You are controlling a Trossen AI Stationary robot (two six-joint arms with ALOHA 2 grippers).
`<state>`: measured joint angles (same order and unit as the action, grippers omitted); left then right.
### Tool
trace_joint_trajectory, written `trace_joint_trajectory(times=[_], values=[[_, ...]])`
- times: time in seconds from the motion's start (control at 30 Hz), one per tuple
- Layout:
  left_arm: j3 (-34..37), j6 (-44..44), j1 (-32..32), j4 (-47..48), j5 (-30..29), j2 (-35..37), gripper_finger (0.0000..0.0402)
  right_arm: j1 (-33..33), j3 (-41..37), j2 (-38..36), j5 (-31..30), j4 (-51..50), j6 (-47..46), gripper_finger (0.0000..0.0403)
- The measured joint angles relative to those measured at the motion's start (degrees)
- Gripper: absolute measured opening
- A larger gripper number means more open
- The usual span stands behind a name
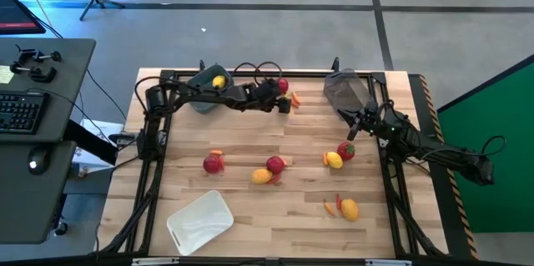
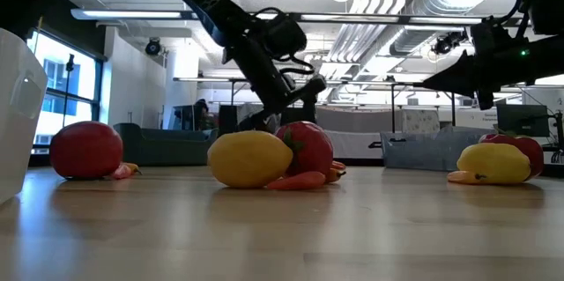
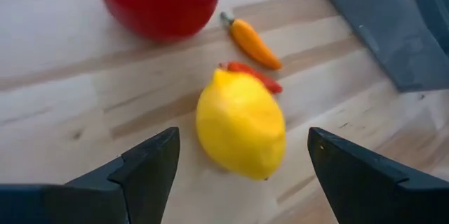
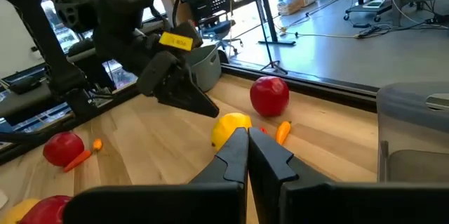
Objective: Sort produce into baskets
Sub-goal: Put the yellow lemon into the blue bin
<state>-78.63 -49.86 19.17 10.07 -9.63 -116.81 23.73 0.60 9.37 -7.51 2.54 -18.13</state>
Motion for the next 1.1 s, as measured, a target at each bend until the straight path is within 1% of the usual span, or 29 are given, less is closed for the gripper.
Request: trace_joint_trajectory(times=[0.1,0.23,0.33,0.67,0.87,1.1], values=[[-1.10,-0.21,0.53,-0.62,0.06,-1.07,0.0301,0.00,-0.02,0.00,0.00,-0.08,0.06,0.0000],[-2.08,-2.04,1.52,-0.48,4.22,-3.55,0.0301,0.00,-0.02,-0.01,0.00,-0.15,0.00,0.0000],[-2.41,-3.40,1.61,-0.97,5.57,-5.13,0.0301,0.01,0.00,0.00,0.00,-0.17,0.02,0.0000],[-2.41,-3.52,1.45,-0.71,3.43,-5.39,0.0295,0.00,-0.01,0.00,-0.02,-0.17,-2.84,0.0000],[-2.38,0.01,1.19,0.32,1.76,-6.24,0.0262,0.00,0.00,0.00,-0.02,-0.17,-2.87,0.0000],[-2.43,10.26,0.65,4.27,3.32,-6.00,0.0191,0.00,-0.01,0.00,-0.02,-0.17,-2.87,0.0000]])
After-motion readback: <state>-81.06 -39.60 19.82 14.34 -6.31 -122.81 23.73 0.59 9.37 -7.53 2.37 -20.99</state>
